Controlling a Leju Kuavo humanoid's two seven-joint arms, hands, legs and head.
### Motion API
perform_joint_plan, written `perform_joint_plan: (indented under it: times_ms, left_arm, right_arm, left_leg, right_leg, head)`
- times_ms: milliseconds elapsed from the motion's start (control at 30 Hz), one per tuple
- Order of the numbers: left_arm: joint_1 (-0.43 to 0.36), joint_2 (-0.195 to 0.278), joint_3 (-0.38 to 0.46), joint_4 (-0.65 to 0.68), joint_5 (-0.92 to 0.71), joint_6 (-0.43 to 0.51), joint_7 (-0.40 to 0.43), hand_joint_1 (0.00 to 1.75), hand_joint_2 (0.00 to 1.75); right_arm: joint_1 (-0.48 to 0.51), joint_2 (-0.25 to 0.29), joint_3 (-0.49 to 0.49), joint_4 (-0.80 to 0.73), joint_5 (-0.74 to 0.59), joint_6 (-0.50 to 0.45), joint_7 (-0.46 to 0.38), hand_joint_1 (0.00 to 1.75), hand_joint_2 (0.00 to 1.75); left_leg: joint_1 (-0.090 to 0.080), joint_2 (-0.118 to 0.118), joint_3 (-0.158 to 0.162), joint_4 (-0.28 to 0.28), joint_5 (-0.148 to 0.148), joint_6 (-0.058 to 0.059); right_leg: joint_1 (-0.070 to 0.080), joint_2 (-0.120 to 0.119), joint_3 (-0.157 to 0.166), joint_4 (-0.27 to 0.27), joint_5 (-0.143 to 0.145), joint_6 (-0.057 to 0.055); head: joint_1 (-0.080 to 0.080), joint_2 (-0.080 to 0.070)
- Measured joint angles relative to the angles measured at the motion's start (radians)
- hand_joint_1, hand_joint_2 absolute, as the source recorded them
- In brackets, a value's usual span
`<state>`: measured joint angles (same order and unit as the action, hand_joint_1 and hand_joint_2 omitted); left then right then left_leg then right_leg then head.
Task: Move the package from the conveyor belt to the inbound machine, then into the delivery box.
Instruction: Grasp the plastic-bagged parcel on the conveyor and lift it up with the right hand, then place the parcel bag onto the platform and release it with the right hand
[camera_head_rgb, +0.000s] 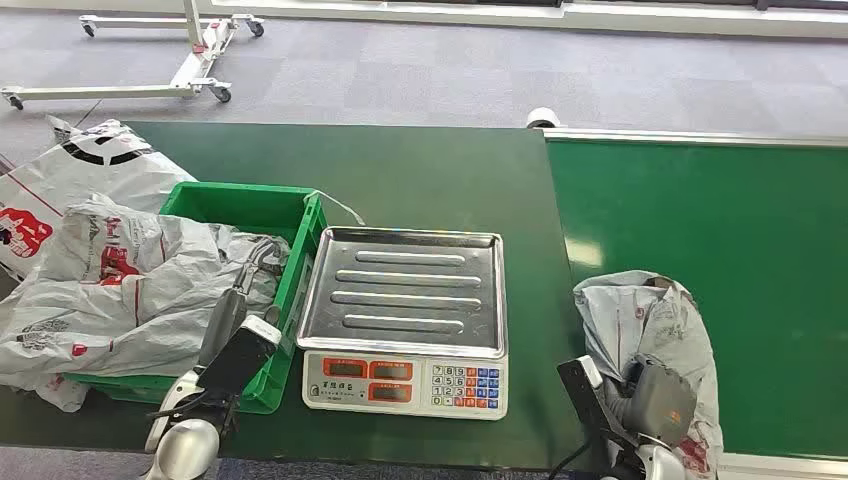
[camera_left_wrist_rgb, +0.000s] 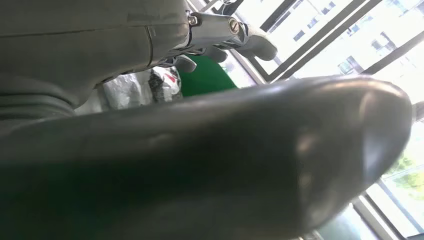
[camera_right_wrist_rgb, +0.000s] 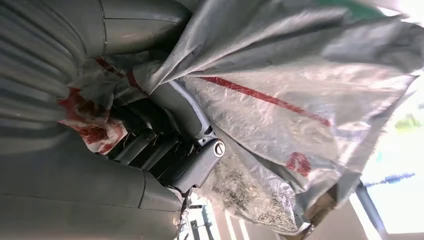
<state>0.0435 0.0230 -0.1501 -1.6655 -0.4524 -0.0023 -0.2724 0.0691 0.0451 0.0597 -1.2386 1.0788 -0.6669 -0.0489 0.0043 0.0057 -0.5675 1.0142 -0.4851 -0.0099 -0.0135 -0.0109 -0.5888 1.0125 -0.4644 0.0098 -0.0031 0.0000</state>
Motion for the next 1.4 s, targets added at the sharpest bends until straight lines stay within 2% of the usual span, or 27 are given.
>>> perform_joint_plan:
  times_ms: [200,333,500,633,733,833,967,1133,1267,1400]
  left_arm:
    - [0.005,-0.029,0.001,-0.01,-0.004,-0.006,-0.016,0.0,0.0]
    - [0.009,-0.042,0.002,-0.014,-0.004,-0.01,-0.036,0.0,0.0]
    - [0.006,-0.046,0.002,-0.017,-0.003,-0.019,-0.048,0.0,0.0]
    - [-0.003,-0.045,0.002,-0.009,0.013,-0.019,-0.066,0.0,0.0]
    - [-0.009,-0.044,0.002,-0.002,0.018,-0.019,-0.072,0.0,0.0]
    - [-0.013,-0.042,0.002,0.006,0.018,-0.019,-0.074,0.0,0.0]
    - [-0.032,-0.042,-0.006,0.021,0.013,-0.016,-0.076,0.0,0.0]
    - [-0.057,-0.042,-0.026,0.037,0.009,0.002,-0.073,0.0,0.0]
    - [-0.073,-0.042,-0.042,0.045,0.002,0.012,-0.068,0.0,0.0]
    - [-0.079,-0.04,-0.052,0.048,0.001,0.015,-0.068,0.0,0.0]
  right_arm:
    - [-0.023,0.015,-0.02,-0.131,0.024,-0.001,-0.056,1.75,1.75]
    - [-0.095,0.012,-0.02,-0.218,0.128,0.031,-0.038,1.75,1.75]
    - [-0.29,-0.025,0.004,-0.269,0.244,0.151,-0.001,1.75,1.75]
    - [-0.484,-0.053,0.068,-0.25,0.214,0.31,0.018,1.75,1.75]
    - [-0.592,-0.066,0.113,-0.211,0.182,0.37,0.026,1.75,1.75]
    - [-0.68,-0.073,0.16,-0.146,0.18,0.421,0.038,1.75,1.75]
    - [-0.837,-0.063,0.258,0.08,0.174,0.439,0.037,1.75,1.75]
    - [-0.972,0.034,0.335,0.395,0.062,0.434,0.005,1.75,1.75]
    - [-0.995,0.122,0.358,0.549,-0.021,0.462,-0.024,1.75,1.75]
    - [-0.995,0.169,0.368,0.626,-0.045,0.465,-0.033,1.75,1.75]
  left_leg:
    - [0.0,0.0,0.0,0.0,0.001,0.0]
    - [0.0,0.001,0.001,0.0,0.001,0.0]
    - [0.0,0.002,0.0,0.0,0.003,0.0]
    - [0.0,0.002,0.0,0.001,0.004,-0.001]
    - [0.0,0.0,0.0,0.0,0.005,-0.001]
    - [0.0,0.0,-0.001,0.0,0.005,-0.001]
    - [0.0,0.001,-0.001,0.0,0.005,-0.001]
    - [0.001,0.001,-0.001,0.0,0.007,-0.001]
    - [0.002,0.001,-0.002,0.0,0.007,-0.002]
    - [0.002,0.0,-0.003,0.0,0.007,-0.002]
  right_leg:
    - [0.0,0.0,0.001,0.0,0.001,0.0]
    - [0.0,0.001,0.001,0.0,0.002,0.0]
    - [0.0,0.002,0.0,0.0,0.004,0.0]
    - [0.0,0.002,0.0,0.001,0.005,0.0]
    - [0.0,0.0,0.0,0.001,0.005,-0.001]
    - [0.0,0.001,-0.001,0.001,0.005,-0.001]
    - [0.0,0.002,-0.001,0.001,0.005,-0.001]
    - [0.002,0.001,-0.002,0.001,0.006,-0.002]
    - [0.003,0.001,-0.003,0.001,0.006,-0.002]
    - [0.003,0.001,-0.004,0.001,0.006,-0.003]
  head:
    - [0.0,0.0]
    - [0.0,0.0]
    - [0.0,0.0]
    - [0.0,0.0]
    - [0.0,0.0]
    - [0.0,0.0]
    - [0.0,0.0]
    - [0.0,0.0]
    - [0.0,0.0]
    - [0.0,0.0]
